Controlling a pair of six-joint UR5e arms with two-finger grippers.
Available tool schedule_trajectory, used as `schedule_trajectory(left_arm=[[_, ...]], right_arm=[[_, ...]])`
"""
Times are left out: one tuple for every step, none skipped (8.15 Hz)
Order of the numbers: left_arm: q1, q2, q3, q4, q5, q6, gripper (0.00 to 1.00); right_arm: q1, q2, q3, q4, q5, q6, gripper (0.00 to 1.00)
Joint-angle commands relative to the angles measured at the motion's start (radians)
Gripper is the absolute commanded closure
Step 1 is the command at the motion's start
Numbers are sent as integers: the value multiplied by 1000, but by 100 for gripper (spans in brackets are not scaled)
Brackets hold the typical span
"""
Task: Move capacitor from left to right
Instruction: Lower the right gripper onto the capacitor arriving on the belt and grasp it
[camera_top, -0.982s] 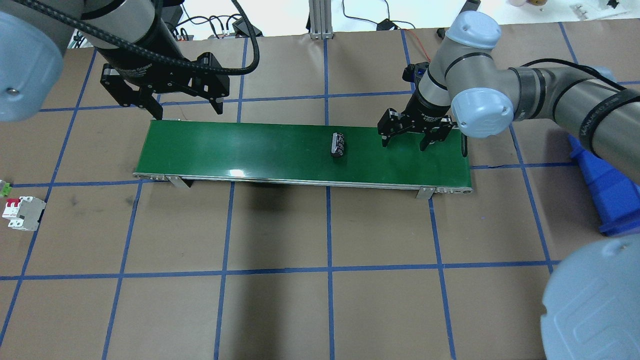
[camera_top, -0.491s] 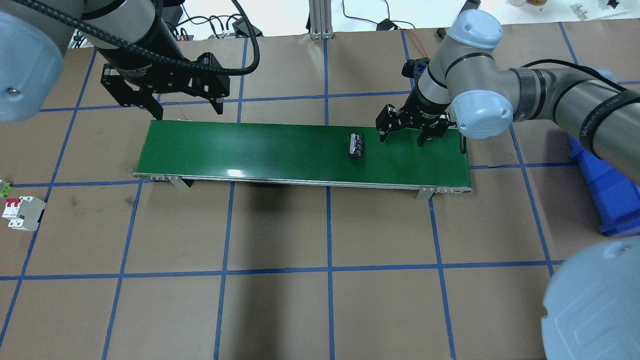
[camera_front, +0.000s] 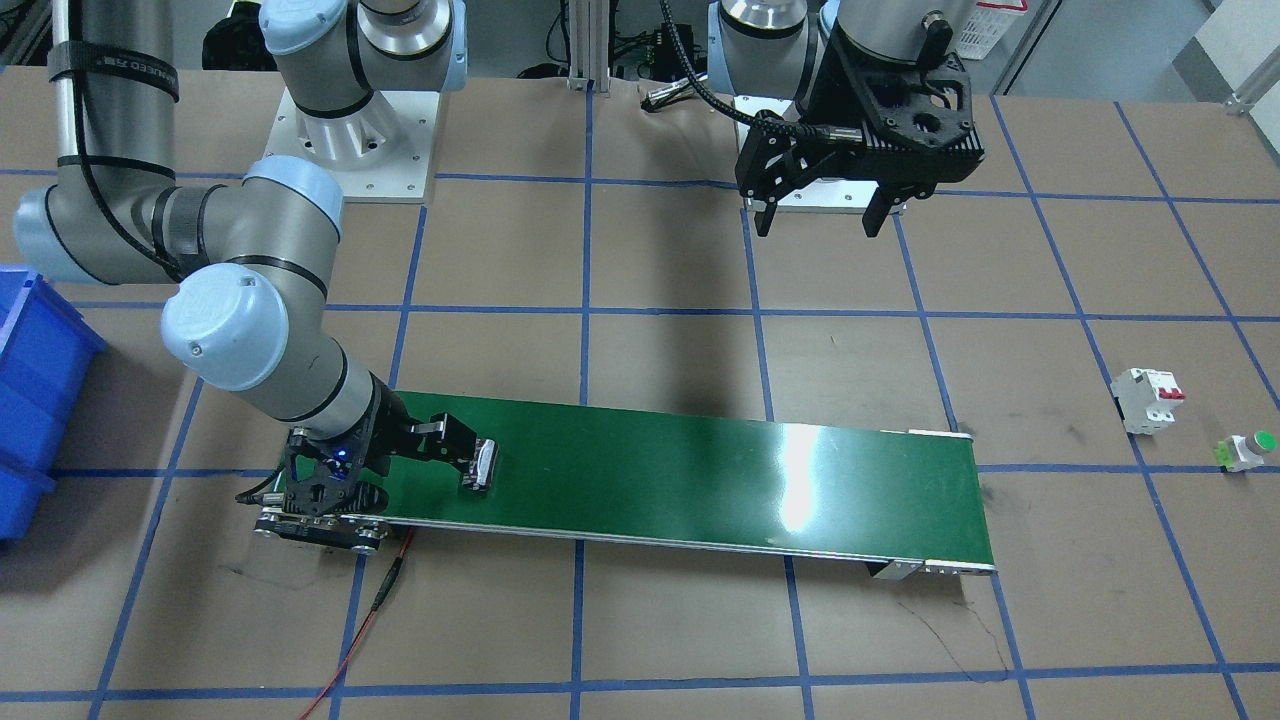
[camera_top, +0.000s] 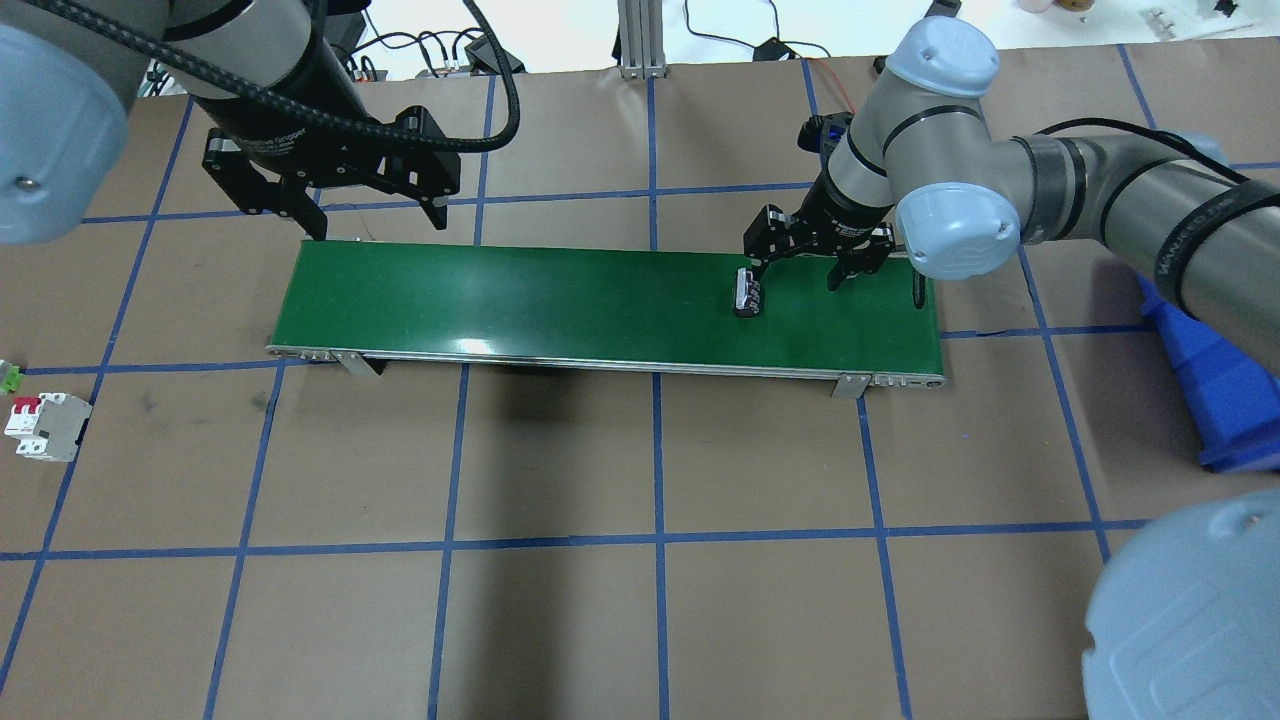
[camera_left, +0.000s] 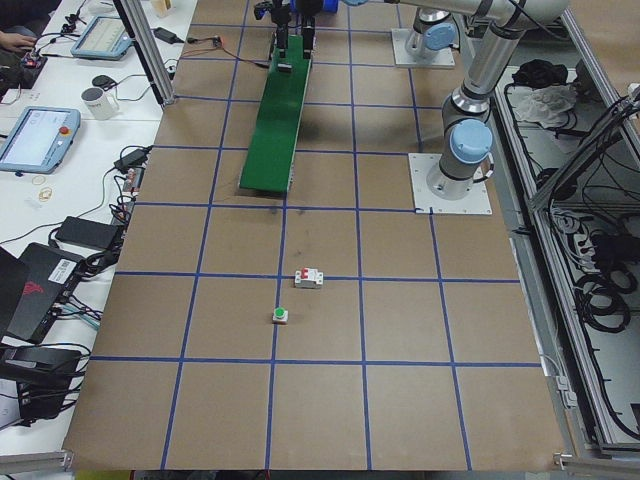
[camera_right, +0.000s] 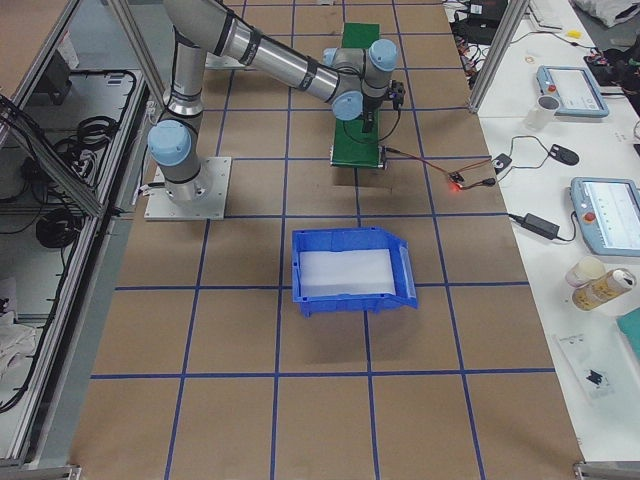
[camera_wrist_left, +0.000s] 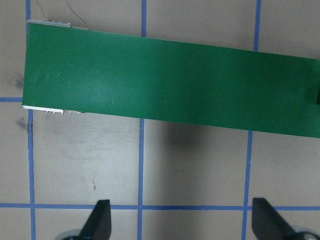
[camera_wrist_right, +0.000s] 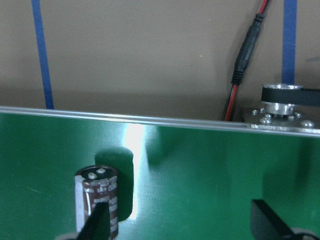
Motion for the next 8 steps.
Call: schedule_trajectory(left_arm=[[-1, 0, 0, 0, 1, 0, 0], [1, 0, 0, 0, 1, 0, 0], [1, 0, 0, 0, 1, 0, 0], [-1, 0, -2, 0, -1, 0, 0], [-1, 0, -2, 0, -1, 0, 0], [-1, 0, -2, 0, 1, 0, 0], [1, 0, -2, 0, 1, 0, 0], [-1, 0, -2, 0, -1, 0, 0]], right_arm=[[11, 10, 0, -39, -5, 12, 0], [11, 10, 0, -40, -21, 10, 0], [11, 13, 2, -40, -50, 5, 0], [11, 16, 2, -40, -121, 1, 1], [11, 16, 2, -40, -146, -1, 1], [10, 16, 0, -40, -148, -2, 6], [10, 18, 2, -38, -163, -2, 24], [10, 18, 2, -30, -191, -2, 46]])
